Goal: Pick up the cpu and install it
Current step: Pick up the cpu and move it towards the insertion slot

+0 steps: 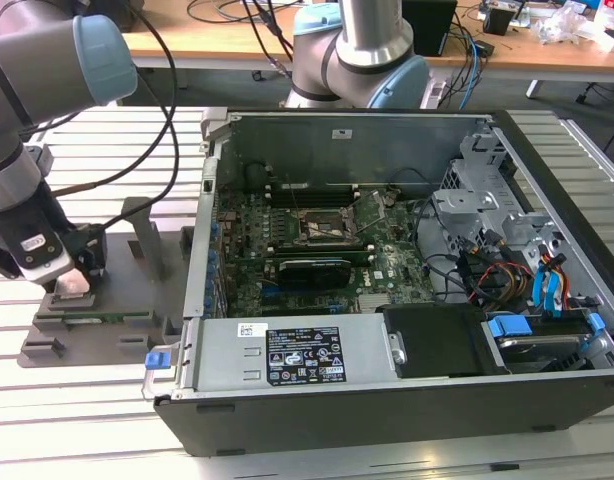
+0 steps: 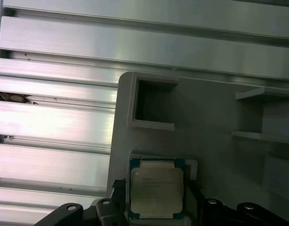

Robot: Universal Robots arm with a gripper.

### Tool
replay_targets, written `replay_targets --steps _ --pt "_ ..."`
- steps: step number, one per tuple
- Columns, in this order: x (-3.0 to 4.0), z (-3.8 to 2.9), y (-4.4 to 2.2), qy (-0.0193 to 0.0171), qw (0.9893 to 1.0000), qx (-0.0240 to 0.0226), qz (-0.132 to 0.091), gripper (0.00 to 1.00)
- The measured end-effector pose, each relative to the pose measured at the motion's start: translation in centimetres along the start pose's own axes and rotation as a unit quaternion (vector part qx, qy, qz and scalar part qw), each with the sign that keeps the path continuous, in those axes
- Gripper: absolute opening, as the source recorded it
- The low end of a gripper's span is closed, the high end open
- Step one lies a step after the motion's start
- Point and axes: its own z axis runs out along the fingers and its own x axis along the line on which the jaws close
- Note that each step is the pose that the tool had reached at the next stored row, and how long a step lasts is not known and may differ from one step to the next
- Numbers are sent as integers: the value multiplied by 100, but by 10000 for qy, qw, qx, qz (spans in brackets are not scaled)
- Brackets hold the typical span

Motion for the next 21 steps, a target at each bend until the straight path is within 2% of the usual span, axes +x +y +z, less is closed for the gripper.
replay_targets --steps 8,9,10,16,21 --pt "-3 27 -10 1 10000 -6 -21 61" --pt "-2 27 -10 1 10000 -6 -21 60" --pt "-3 27 -10 1 10000 -6 -21 55" --pt "-2 27 -10 1 10000 -6 -21 55" --pt "-4 -65 -8 -1 10000 -7 -21 55"
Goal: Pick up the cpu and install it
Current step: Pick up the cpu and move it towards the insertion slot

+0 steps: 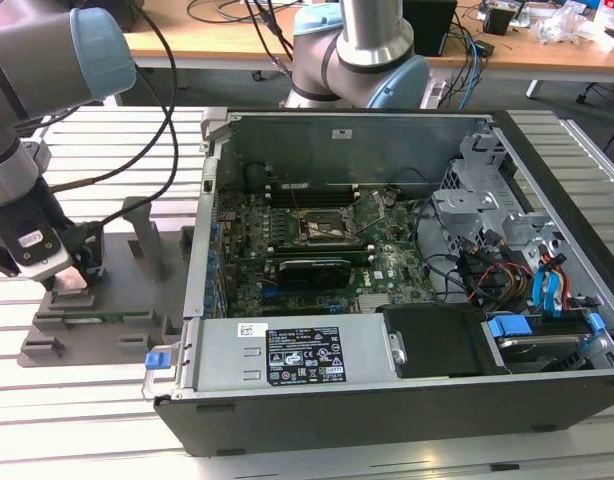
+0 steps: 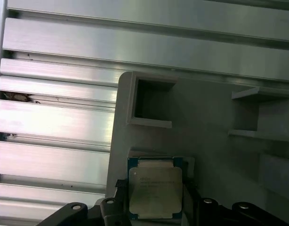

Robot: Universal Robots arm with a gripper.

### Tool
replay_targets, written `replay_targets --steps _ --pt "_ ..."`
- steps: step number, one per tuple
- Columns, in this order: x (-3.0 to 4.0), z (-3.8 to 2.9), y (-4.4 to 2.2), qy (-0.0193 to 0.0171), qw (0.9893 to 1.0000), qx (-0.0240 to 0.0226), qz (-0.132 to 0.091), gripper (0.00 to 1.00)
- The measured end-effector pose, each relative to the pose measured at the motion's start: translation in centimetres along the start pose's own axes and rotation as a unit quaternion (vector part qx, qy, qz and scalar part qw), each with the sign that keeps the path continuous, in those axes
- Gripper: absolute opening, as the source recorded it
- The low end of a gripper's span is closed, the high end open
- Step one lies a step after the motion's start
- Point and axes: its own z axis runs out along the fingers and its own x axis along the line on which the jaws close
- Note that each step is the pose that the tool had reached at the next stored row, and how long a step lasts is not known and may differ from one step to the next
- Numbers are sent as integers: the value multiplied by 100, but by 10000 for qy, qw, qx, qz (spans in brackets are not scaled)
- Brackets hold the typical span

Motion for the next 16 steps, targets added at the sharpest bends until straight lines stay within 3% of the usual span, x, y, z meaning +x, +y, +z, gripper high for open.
replay_targets --steps 2,4,6,8,16 --pt "-1 -28 0 2 10000 6 12 55" --pt "-3 -69 0 8 10000 67 67 55" --pt "-4 -99 1 8 9999 79 70 55" --pt "-6 -230 3 11 9999 103 72 55" --pt "-9 -492 7 12 9999 113 72 55"
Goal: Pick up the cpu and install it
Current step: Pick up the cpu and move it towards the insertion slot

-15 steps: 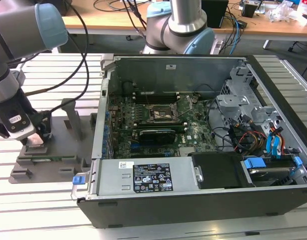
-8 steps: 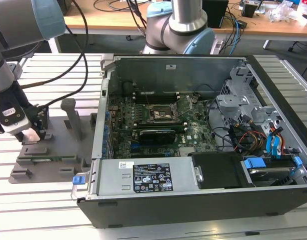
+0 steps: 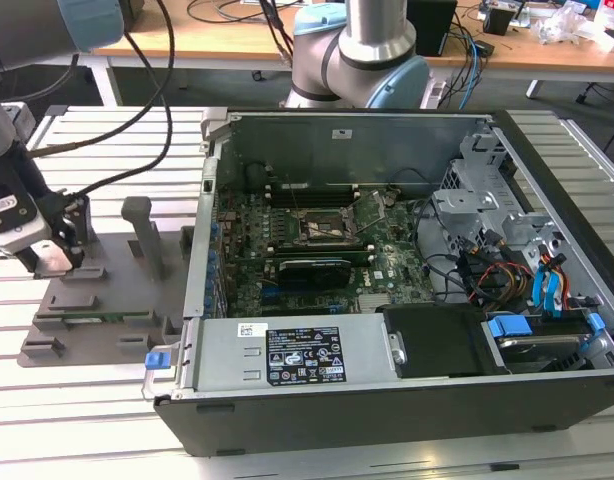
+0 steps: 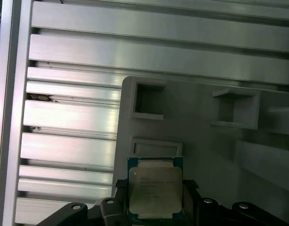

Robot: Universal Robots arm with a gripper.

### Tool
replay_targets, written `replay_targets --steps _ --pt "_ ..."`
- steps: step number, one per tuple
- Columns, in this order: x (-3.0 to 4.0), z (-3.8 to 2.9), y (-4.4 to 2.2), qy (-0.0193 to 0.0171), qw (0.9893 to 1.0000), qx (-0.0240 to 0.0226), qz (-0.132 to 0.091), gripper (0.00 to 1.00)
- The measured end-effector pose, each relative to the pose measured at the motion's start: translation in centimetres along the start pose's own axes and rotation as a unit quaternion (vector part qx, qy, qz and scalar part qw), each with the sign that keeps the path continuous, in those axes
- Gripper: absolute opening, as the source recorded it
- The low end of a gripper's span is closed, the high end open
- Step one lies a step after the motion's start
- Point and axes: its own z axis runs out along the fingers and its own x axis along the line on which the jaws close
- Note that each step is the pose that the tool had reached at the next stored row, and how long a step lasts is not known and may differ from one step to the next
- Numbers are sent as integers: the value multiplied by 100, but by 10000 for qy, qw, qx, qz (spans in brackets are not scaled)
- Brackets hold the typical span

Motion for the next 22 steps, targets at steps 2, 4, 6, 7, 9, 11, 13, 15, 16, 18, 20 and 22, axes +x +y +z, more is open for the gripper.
replay_targets --steps 2,4,6,7,9,11,13,15,16,18,20,22 --pt "0 -41 0 0 10000 0 0 55" --pt "-1 -100 -1 0 10000 0 0 55" --pt "-2 -148 -1 0 10000 0 0 55" --pt "-2 -184 -1 0 10000 0 0 55" --pt "-3 -251 -2 0 10000 0 0 55" --pt "-3 -290 -2 0 10000 0 0 55" --pt "-4 -389 -2 0 10000 0 0 55" --pt "-5 -447 -3 0 10000 0 0 55" --pt "-5 -462 -3 0 10000 0 0 55" --pt "-6 -543 -4 0 10000 0 0 55" --pt "-6 -608 -4 0 10000 0 0 55" --pt "-7 -647 -4 0 10000 0 0 55"
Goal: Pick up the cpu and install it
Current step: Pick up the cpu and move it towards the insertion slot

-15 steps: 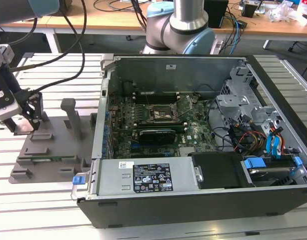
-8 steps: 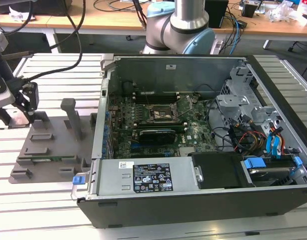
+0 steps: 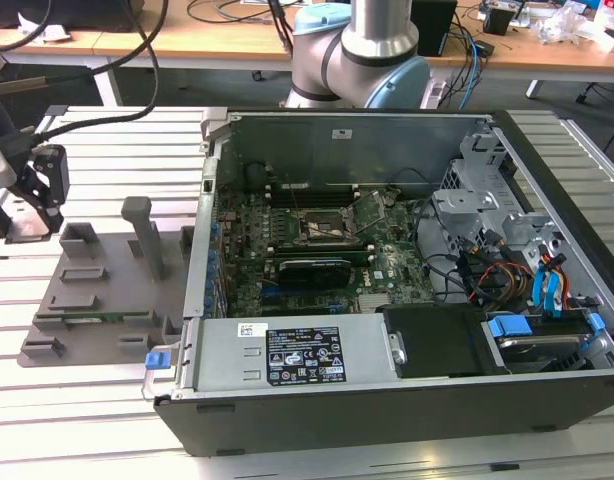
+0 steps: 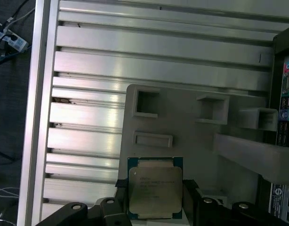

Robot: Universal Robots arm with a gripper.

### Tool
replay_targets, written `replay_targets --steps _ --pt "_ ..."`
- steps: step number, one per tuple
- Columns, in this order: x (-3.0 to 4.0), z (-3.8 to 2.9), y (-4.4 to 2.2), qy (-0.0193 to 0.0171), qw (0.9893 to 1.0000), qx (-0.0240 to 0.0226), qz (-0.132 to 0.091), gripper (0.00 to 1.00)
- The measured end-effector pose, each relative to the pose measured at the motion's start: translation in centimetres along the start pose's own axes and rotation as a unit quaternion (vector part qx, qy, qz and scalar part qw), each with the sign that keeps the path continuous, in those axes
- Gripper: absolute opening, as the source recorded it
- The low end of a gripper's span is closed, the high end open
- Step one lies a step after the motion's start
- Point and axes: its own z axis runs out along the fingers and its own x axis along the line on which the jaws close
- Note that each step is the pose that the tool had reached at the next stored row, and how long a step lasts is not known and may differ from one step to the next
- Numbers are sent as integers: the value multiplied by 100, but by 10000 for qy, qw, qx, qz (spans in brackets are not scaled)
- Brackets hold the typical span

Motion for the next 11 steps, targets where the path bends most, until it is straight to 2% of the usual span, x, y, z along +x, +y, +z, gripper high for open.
replay_targets --steps 5,11 --pt "-1 -67 -1 0 10000 -3 0 55" --pt "-3 -196 -2 0 10000 -3 0 55"
